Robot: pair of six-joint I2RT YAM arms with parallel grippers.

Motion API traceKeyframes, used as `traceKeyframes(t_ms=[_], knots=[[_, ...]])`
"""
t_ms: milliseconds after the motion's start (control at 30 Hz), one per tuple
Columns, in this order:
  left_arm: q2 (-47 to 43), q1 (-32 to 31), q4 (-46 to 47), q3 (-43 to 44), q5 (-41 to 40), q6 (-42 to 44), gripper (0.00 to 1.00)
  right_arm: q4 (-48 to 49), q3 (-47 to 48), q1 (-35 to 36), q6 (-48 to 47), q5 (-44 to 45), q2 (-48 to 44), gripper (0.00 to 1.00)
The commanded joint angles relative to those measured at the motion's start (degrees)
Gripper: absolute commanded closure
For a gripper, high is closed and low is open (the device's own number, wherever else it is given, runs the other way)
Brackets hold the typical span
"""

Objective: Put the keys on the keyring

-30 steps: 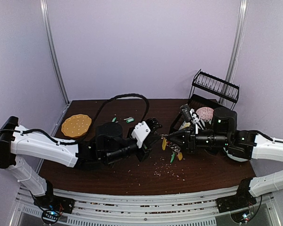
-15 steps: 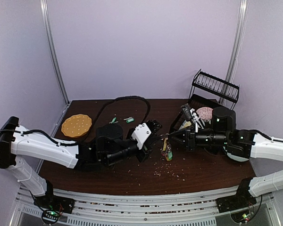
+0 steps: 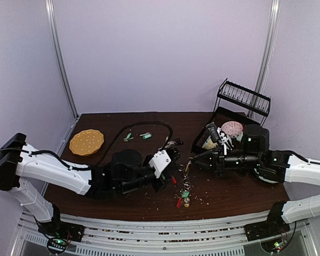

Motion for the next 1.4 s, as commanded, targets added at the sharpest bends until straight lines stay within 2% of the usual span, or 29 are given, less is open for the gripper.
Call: traceKeyframes(t_ms=[0, 300, 467, 600, 833, 1067, 1367], knots=[[2.54, 1.92, 0.11, -2.82, -1.81, -0.91, 1.00, -0.94, -1.29, -0.54, -3.13, -0.47, -2.32, 1.00], [1.26, 12.40, -3.45, 1.18, -2.46, 5.60, 1.00, -3.43, -1.21, -1.22, -3.82, 1.74, -4.46, 1.00], [0.99, 15.64, -1.41, 2.63, -4.52, 8.84, 1.00, -3.40, -1.08, -1.38, -3.47, 1.43, -4.38, 1.00], [4.32, 15.13, 0.27, -0.69, -0.74, 6.85, 1.00, -3.34, -1.52, -1.38, -3.38, 1.49, -4.24, 1.00], [7.76, 9.82, 6.04, -11.38, 5.34, 6.44, 1.00, -3.48, -1.84, -1.36, -3.07, 1.21, -4.17, 1.00], [5.63, 8.94, 2.61, -16.12, 9.00, 6.75, 1.00, -2.81, -2.21, -1.31, -2.64, 1.13, -4.08, 1.00], [6.98, 8.94, 0.54, -17.96, 15.85, 8.62, 1.00, -2.48, -2.49, -1.34, -2.37, 0.91, -3.99, 1.00]])
